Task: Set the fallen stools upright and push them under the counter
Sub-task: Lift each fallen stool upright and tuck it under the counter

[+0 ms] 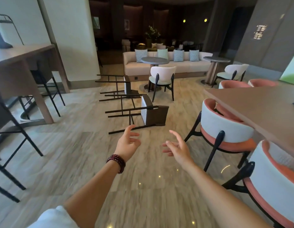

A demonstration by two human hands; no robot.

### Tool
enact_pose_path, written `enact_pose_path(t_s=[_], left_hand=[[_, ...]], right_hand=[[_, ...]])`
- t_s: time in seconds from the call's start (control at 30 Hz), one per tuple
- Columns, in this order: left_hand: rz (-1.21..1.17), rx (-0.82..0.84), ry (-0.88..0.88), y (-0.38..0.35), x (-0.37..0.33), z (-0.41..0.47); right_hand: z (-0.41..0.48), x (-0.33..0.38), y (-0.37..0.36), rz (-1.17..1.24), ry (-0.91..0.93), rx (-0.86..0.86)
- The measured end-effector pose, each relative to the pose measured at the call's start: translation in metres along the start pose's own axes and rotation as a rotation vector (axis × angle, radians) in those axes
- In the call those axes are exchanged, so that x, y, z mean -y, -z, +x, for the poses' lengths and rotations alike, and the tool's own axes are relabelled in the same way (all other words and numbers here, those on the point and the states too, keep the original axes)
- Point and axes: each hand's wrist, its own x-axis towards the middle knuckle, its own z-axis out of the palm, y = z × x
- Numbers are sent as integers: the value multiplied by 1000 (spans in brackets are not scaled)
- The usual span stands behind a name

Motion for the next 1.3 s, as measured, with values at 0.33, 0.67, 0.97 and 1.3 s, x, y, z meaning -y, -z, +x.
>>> enact_pose_path(t_s=[0.33,0.67,0.97,1.3], left_hand=[[-14,95,9,-42,13,152],[-4,200,-17,-67,31,361],[-26,280,8,-107,43,518],[-18,267,55,-190,51,694]], right_hand=[[149,-13,22,-9,-37,-17],[343,-21,16,18,-85,-110],[488,-35,30,56,-164,-142],[674,-56,88,54,-172,-132]])
